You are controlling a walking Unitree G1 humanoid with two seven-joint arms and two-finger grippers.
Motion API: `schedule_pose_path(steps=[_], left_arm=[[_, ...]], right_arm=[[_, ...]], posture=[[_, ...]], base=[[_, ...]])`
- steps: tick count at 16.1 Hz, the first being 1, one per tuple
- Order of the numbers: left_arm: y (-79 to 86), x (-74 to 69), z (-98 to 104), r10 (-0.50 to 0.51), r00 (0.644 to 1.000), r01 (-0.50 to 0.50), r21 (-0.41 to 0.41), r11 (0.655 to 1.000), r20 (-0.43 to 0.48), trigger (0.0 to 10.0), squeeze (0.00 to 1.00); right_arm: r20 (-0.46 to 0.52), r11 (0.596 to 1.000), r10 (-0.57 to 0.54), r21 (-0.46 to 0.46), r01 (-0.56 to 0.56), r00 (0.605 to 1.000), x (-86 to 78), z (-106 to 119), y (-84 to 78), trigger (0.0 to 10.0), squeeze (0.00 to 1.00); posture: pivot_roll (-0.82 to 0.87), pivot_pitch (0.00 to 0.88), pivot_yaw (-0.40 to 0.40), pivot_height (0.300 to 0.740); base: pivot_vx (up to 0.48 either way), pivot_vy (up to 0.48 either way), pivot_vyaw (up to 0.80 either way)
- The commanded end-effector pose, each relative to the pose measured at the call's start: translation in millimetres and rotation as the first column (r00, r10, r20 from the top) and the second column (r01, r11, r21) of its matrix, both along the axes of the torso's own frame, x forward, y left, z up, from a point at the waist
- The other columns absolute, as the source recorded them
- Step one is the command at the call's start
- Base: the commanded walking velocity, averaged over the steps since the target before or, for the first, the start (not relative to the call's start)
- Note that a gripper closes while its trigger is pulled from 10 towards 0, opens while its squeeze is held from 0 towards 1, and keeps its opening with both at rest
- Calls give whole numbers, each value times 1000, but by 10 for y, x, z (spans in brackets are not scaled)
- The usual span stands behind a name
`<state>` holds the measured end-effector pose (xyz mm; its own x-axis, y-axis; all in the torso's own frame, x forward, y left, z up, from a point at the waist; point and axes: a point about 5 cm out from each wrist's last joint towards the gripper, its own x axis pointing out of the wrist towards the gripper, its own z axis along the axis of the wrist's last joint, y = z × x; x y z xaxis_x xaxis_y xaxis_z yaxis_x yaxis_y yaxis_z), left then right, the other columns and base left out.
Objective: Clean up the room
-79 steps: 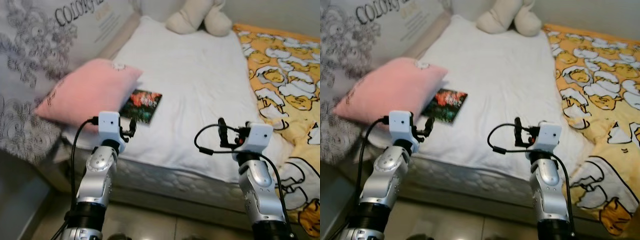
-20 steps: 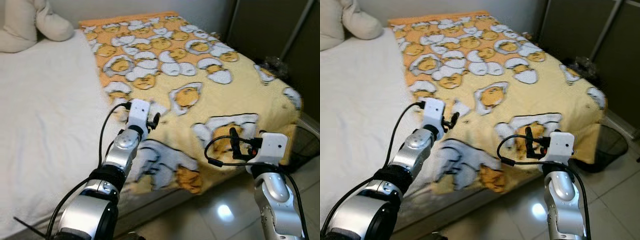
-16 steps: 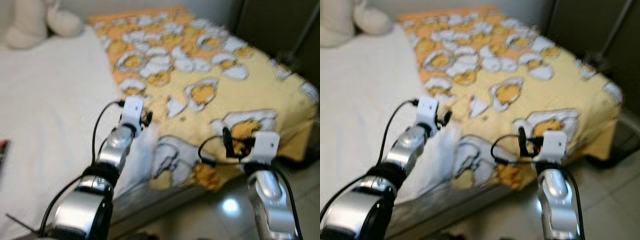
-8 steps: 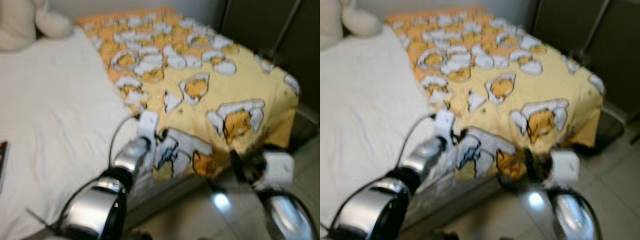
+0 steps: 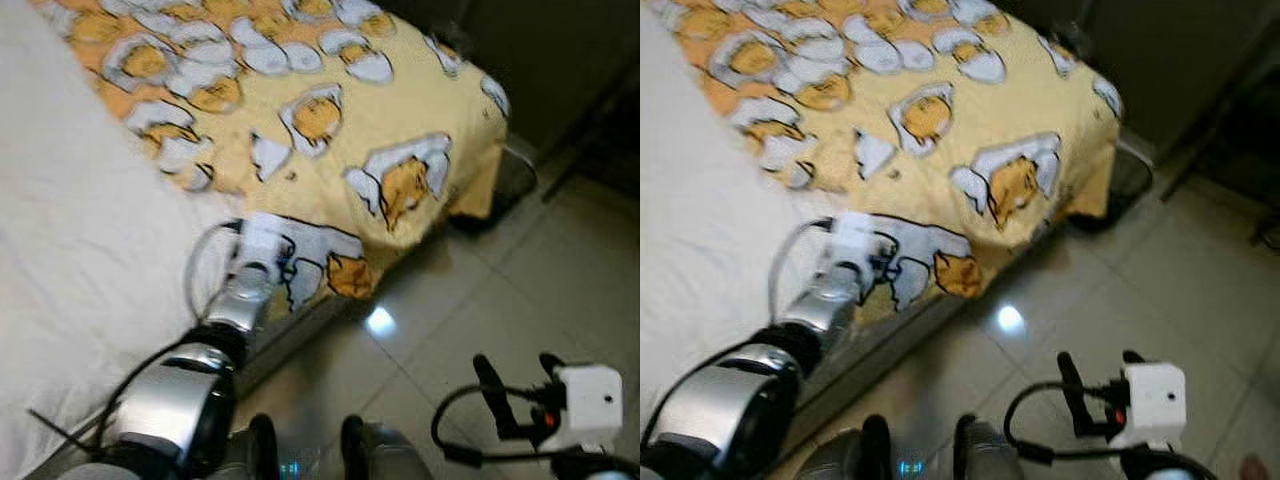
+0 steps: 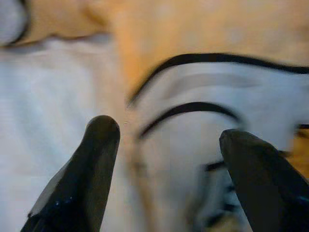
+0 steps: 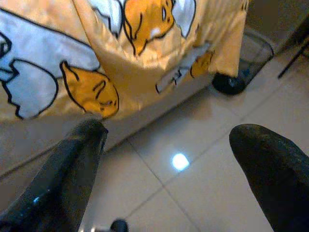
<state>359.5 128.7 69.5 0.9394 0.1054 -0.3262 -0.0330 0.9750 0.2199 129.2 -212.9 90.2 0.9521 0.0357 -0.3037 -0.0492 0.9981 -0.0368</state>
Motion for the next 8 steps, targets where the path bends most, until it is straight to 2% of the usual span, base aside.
schedule_pose_path(steps=[1, 3, 5, 7, 8], left_arm=[[10, 20, 38, 39, 999, -40, 18, 999, 21, 10000, 0], [23, 32, 58, 47, 998, -48, 19, 999, 29, 10000, 0], [-119, -21, -32, -34, 999, 33, -82, 996, -14, 10000, 0], [-187, -27, -28, -70, 998, 70, -121, 990, 3, 10000, 0], [-181, -46, -57, -63, 998, 62, -106, 992, -6, 10000, 0]], right_arm=[[-3, 1000, 13, 0, -13, 1000, -10, 40, 15, 10000, 0], [-10, 1000, 15, 3, -15, 1000, -14, 45, 31, 10000, 0], [-20, 999, 39, 23, -39, 999, 20, 32, 97, 10000, 0], [-21, 999, 47, 25, -46, 999, 35, 38, 104, 10000, 0], [-26, 998, 52, 24, -51, 998, 33, 40, 104, 10000, 0]], posture=[[-382, 255, -54, 740], [-372, 252, -54, 740], [-352, 252, -62, 740], [-350, 254, -68, 740], [-357, 260, -75, 740]], base=[[0, 0, 0], [0, 0, 0], [0, 0, 0], [0, 0, 0], [0, 0, 0]])
